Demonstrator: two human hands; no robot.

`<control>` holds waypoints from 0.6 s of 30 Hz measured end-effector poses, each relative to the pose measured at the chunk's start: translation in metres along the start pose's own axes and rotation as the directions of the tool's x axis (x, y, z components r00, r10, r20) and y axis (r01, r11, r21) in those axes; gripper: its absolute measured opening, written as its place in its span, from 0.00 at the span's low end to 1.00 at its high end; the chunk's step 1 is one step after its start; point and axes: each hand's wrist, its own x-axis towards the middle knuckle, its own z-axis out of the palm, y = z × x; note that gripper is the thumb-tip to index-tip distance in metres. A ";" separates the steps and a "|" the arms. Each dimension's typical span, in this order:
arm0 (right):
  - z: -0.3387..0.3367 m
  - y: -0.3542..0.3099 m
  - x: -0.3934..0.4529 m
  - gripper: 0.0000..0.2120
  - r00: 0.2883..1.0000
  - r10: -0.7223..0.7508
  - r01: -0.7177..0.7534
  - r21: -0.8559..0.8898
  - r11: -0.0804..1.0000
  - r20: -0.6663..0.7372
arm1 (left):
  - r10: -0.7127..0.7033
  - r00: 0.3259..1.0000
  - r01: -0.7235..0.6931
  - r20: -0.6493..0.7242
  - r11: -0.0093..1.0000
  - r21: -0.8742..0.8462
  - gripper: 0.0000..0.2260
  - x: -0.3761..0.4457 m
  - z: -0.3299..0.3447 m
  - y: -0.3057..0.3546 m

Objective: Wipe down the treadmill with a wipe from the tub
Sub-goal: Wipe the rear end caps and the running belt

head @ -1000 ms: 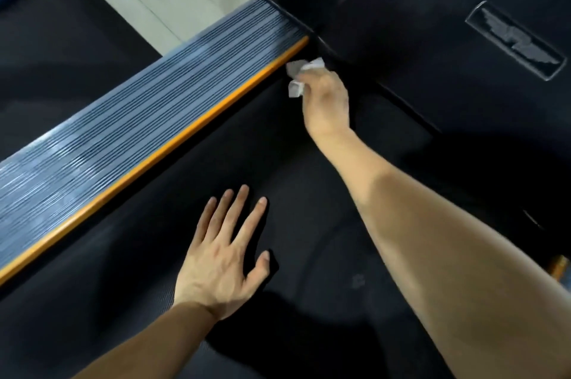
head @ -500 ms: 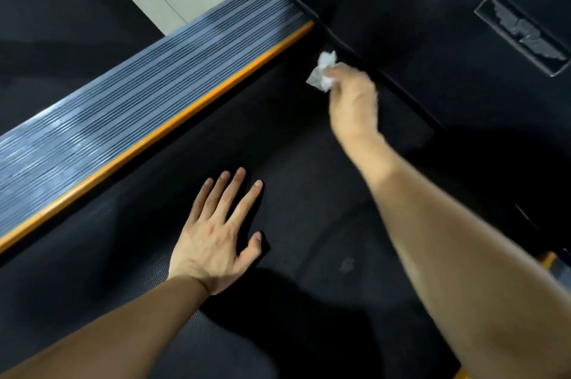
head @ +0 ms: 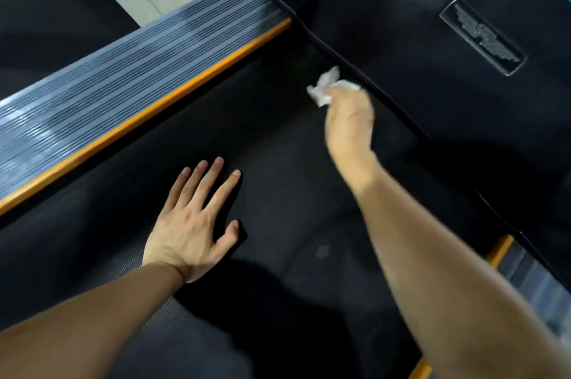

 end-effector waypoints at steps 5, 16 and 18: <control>0.021 -0.053 -0.090 0.09 0.828 -0.517 0.466 0.245 0.850 0.217 | 0.007 1.000 -0.007 -0.008 0.999 0.032 0.34 0.000 0.000 -0.001; -0.018 0.000 -0.063 0.03 0.968 -0.227 0.211 0.144 0.967 0.106 | 0.012 0.999 -0.011 -0.035 1.000 0.011 0.33 0.000 0.001 0.001; -0.014 -0.019 -0.101 0.06 0.858 -0.487 0.480 0.086 0.873 0.164 | 0.017 0.999 -0.017 -0.040 1.000 0.008 0.33 0.000 0.000 0.001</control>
